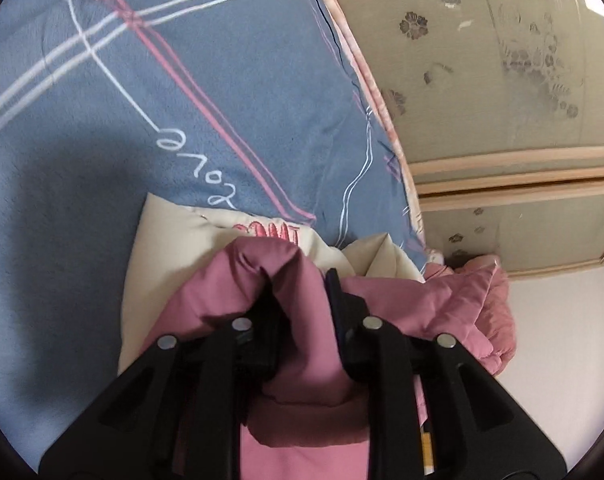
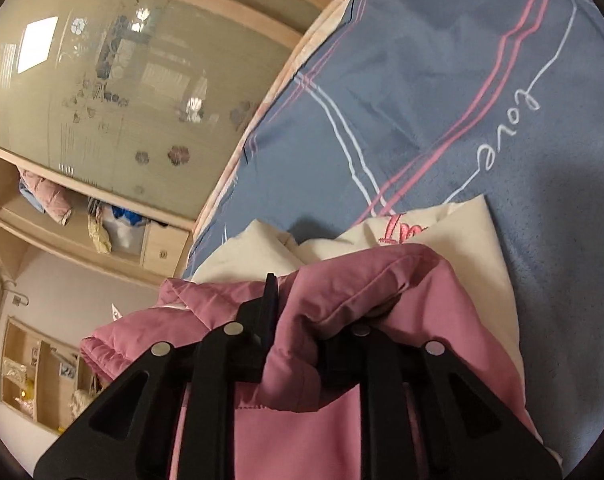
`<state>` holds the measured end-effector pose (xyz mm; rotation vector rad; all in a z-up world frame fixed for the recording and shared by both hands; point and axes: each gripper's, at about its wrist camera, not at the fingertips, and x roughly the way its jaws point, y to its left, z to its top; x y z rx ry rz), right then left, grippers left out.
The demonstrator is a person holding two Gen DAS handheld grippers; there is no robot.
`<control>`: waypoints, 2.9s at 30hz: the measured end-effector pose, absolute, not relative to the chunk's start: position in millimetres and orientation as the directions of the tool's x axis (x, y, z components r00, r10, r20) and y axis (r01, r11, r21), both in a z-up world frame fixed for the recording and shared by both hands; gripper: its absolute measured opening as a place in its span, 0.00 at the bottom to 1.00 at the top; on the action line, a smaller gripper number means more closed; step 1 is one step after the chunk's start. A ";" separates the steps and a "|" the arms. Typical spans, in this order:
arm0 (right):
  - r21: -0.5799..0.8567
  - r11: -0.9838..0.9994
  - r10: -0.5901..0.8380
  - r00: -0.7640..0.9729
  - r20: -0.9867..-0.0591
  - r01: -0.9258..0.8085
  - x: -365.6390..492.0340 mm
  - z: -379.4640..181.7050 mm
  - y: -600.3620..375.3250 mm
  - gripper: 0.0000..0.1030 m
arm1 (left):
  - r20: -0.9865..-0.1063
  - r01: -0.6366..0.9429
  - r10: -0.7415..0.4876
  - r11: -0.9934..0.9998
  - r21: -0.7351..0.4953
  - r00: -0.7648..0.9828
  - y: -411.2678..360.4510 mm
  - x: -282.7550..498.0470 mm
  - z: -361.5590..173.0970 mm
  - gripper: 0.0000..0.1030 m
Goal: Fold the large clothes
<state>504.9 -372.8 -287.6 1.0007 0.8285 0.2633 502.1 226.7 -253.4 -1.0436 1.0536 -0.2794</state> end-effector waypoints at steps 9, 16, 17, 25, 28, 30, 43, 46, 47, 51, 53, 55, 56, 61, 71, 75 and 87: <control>0.819 0.573 0.466 0.804 -0.369 0.044 482.1 -202.8 -399.1 0.99 | -0.392 -0.021 -0.553 0.560 -0.828 0.735 240.9 452.2 -118.7 0.98; 0.575 0.816 0.287 0.817 -0.501 0.065 454.8 -154.2 -363.6 0.99 | -0.460 -0.020 -0.339 0.787 -0.616 0.821 224.0 411.0 -62.2 0.96; 0.473 0.879 0.233 0.814 -0.532 0.057 450.1 -149.1 -338.6 0.99 | -0.490 -0.011 -0.292 0.851 -0.525 0.821 199.6 406.2 -60.2 0.96; -0.068 0.995 0.001 0.722 -0.692 -0.067 477.1 -197.9 -169.1 0.90 | -0.717 0.151 0.000 0.977 0.147 0.697 -3.8 422.1 -149.3 0.68; -0.091 0.996 -0.082 0.676 -0.732 0.021 503.0 -227.8 -182.5 0.90 | -0.763 0.115 0.064 0.977 0.180 0.643 -8.3 448.0 -189.2 0.78; -0.088 0.984 -0.166 0.638 -0.752 0.152 517.5 -243.0 -225.6 0.90 | -0.791 0.046 0.038 0.995 0.083 0.611 21.6 463.7 -196.4 0.82; 0.300 0.914 -0.029 0.784 -0.620 0.271 416.3 -220.8 -303.9 0.93 | -0.642 -0.070 0.053 0.998 -0.001 0.765 75.4 408.3 -174.0 0.80; 0.164 0.970 -0.036 0.775 -0.631 0.178 366.0 -211.9 -232.2 0.93 | -0.601 -0.018 -0.055 0.993 -0.115 0.798 47.4 366.5 -167.4 0.82; 0.140 0.975 -0.046 0.769 -0.638 0.174 354.1 -216.5 -217.2 0.93 | -0.602 -0.008 -0.071 0.992 -0.127 0.796 35.7 365.1 -170.6 0.82; 0.099 0.984 -0.024 0.661 -0.750 0.148 352.3 -272.5 -174.2 0.97 | -0.735 -0.006 -0.040 0.998 -0.060 0.677 2.3 369.4 -214.6 0.83; 0.049 0.989 -0.049 0.624 -0.780 0.140 358.1 -290.3 -165.6 0.99 | -0.791 -0.038 -0.047 0.995 -0.089 0.610 7.1 380.1 -236.3 0.84; -0.003 0.993 -0.075 0.608 -0.791 0.118 361.3 -299.9 -160.1 0.99 | -0.820 -0.034 -0.023 0.998 -0.051 0.572 5.9 387.3 -248.4 0.85; -0.037 0.993 -0.095 0.603 -0.792 0.108 361.6 -301.6 -156.6 0.99 | -0.827 -0.027 0.012 1.000 -0.004 0.562 0.5 388.6 -252.3 0.85; -0.032 0.998 -0.054 0.569 -0.821 0.049 362.0 -301.4 -162.8 0.99 | -0.859 -0.078 0.062 0.997 0.026 0.507 -7.7 394.0 -247.4 0.85; -0.006 0.998 -0.054 0.705 -0.707 0.070 342.7 -245.5 -189.8 0.99 | -0.749 -0.172 -0.054 0.960 -0.221 0.660 21.7 388.1 -185.9 0.84; 0.073 0.996 0.015 0.676 -0.736 0.056 348.3 -264.6 -197.6 0.99 | -0.775 -0.195 -0.021 0.963 -0.186 0.632 16.7 413.2 -185.9 0.86; 0.023 0.999 -0.011 0.643 -0.766 0.046 370.8 -278.3 -178.0 0.99 | -0.890 -0.222 0.054 0.973 -0.054 0.453 26.8 457.3 -244.8 0.94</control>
